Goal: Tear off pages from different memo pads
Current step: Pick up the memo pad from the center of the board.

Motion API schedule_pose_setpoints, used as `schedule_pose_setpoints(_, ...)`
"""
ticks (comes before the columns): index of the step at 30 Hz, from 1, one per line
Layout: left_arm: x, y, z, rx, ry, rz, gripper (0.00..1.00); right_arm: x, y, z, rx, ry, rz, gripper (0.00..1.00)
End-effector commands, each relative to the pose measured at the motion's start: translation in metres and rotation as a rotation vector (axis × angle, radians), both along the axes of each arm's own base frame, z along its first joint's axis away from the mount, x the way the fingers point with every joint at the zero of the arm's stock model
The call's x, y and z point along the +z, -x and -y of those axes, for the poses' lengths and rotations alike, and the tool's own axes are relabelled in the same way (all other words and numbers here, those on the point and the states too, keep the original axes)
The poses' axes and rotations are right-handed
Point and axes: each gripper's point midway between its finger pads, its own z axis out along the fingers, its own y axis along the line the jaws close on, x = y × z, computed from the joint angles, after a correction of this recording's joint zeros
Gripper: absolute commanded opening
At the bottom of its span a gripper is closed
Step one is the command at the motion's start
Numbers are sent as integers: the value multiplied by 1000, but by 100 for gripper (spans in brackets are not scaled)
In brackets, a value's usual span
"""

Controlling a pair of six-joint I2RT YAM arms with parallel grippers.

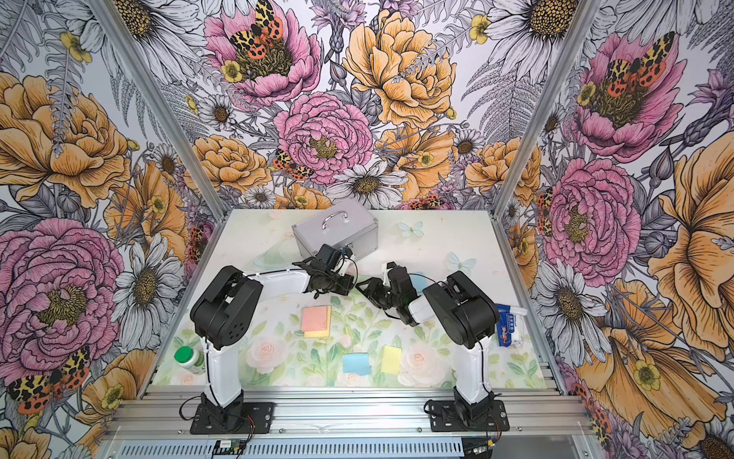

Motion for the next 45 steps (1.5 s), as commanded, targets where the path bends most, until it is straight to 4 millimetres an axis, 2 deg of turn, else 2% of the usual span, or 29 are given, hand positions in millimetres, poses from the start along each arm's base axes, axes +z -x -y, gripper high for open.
schedule_pose_setpoints(1, -80, 59, -44, 2, -200, -264, 6, -16, 16, 6, 58, 90, -42, 49)
schedule_pose_setpoints(4, -78, 60, -43, -3, -197, -262, 5, -10, 3, 11, 22, 139, 4, 41)
schedule_pose_setpoints(10, -76, 62, -41, -14, -195, -257, 4, 4, -15, 17, -18, 198, 71, 33)
schedule_pose_setpoints(13, -70, 60, -38, -26, -190, -238, 3, 10, -15, 16, 1, 222, 83, 24)
schedule_pose_setpoints(18, -57, 56, -31, -45, -182, -186, 2, 16, -9, 23, 28, 296, 81, 21)
schedule_pose_setpoints(21, -46, 54, -25, -63, -177, -127, 1, 22, -7, 27, 32, 328, 77, 10)
schedule_pose_setpoints(23, -30, 48, -25, -50, -194, -17, 2, 29, -5, 30, 35, 346, 79, 5)
schedule_pose_setpoints(25, -2, 43, -25, -45, -220, 165, 8, 36, -1, 33, 51, 379, 78, 4)
schedule_pose_setpoints(26, 23, 42, -21, -52, -208, 283, 14, 43, 0, 35, 66, 401, 84, 4)
schedule_pose_setpoints(28, 54, 47, -14, -86, -187, 448, 28, 52, 6, 40, 98, 447, 77, 3)
schedule_pose_setpoints(30, 76, 56, -8, -125, -139, 552, 41, 63, 15, 44, 140, 483, 74, 2)
schedule_pose_setpoints(33, 97, 73, -1, -200, -51, 649, 48, 80, 30, 50, 189, 510, 66, 2)
schedule_pose_setpoints(36, 121, 102, 11, -325, 8, 857, 56, 95, 48, 53, 257, 522, 54, 2)
schedule_pose_setpoints(38, 130, 118, 16, -403, 26, 970, 61, 103, 60, 53, 295, 513, 47, 2)
schedule_pose_setpoints(41, 131, 123, 18, -428, 23, 992, 63, 118, 77, 52, 316, 497, 63, 2)
schedule_pose_setpoints(45, 139, 133, 27, -465, 15, 1048, 67, 125, 96, 48, 338, 486, 76, 2)
